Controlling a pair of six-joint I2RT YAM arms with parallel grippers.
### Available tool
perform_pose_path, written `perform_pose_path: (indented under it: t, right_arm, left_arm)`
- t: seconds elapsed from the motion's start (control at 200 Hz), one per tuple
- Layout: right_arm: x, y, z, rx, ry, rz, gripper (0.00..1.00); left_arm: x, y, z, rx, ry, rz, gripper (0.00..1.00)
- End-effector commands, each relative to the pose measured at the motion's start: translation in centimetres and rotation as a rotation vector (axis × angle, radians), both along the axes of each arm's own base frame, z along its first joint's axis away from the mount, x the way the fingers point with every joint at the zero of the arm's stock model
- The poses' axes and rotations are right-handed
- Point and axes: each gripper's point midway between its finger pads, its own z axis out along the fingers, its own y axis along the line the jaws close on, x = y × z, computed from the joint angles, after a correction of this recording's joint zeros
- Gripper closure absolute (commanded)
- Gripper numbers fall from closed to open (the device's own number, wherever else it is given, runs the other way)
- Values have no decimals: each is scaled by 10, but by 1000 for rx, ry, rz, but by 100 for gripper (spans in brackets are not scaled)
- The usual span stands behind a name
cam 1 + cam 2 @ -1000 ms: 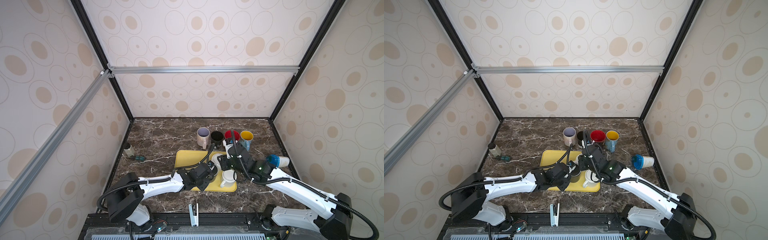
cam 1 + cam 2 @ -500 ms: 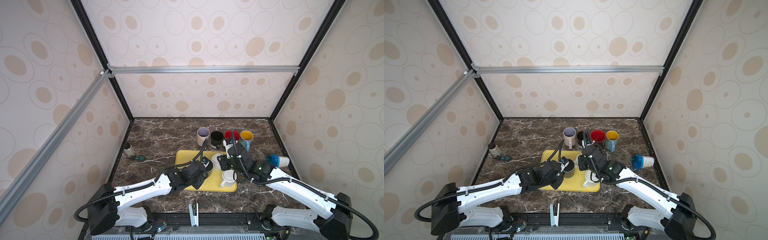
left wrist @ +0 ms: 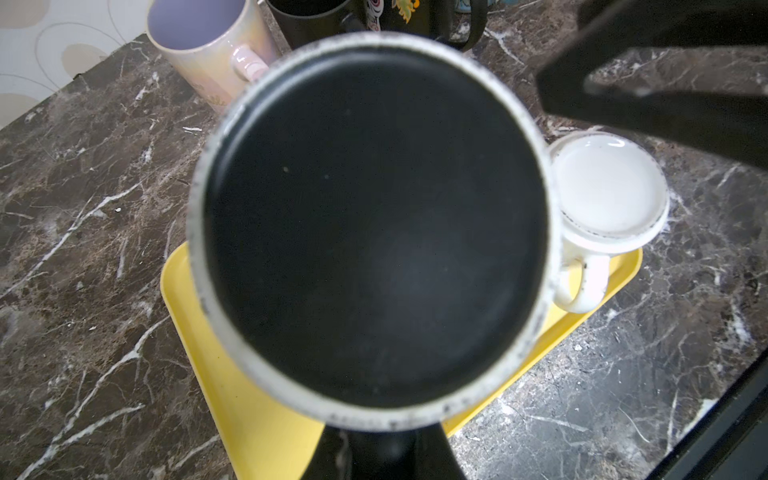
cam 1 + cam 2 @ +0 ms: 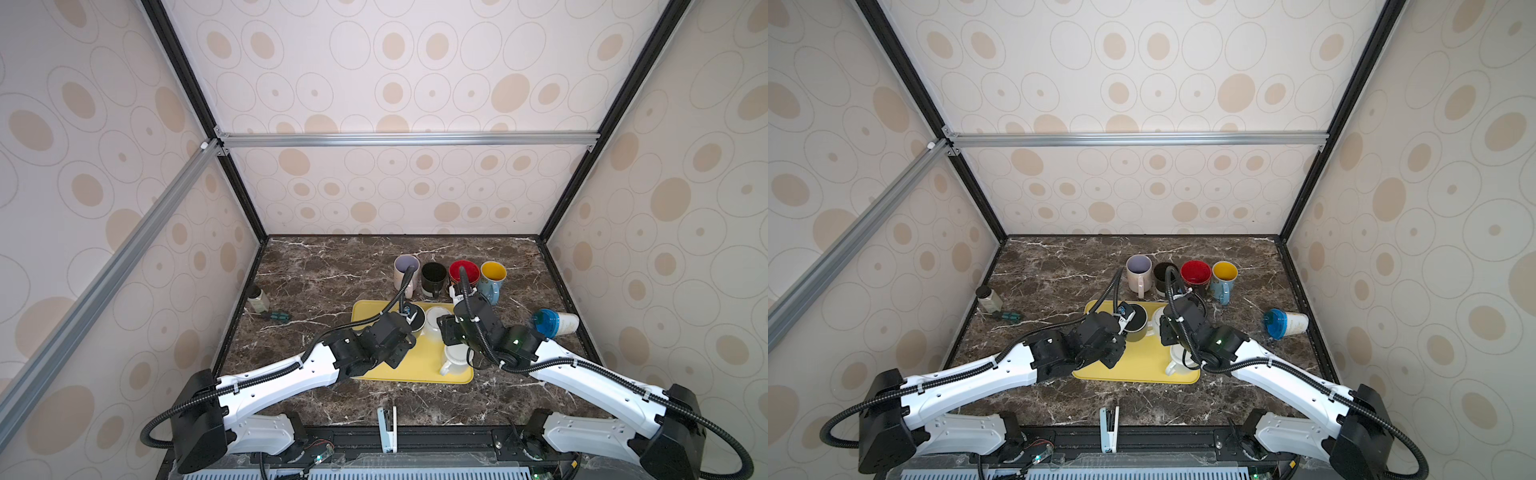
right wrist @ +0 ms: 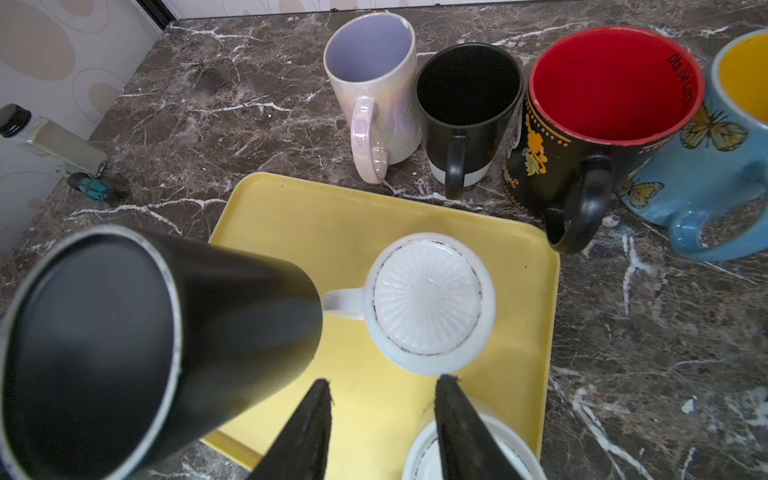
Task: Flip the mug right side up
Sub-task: 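Lift the black mug off the tray with the left gripper, tilting it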
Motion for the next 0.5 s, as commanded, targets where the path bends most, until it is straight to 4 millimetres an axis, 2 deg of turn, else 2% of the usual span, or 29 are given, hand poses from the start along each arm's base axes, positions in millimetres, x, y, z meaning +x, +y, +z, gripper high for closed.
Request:
perform_pose_path:
  t: [0.0,0.22,0.365,0.495]
  right_arm:
    - [0,5,13,51,-43,13,55]
    - [-10,29,8,50,59,131,53]
    - [-11,37,5,79,78,152,54]
    - [-12,41,14,147,34,162,55]
  left_arm:
    - [24,-5,62,-132,-131,47,100]
    - [36,-1,92,-279,-142,63,100]
    - [42,3,106,-367,-136,66,100]
    - [45,4,119,-464,-124,54,100]
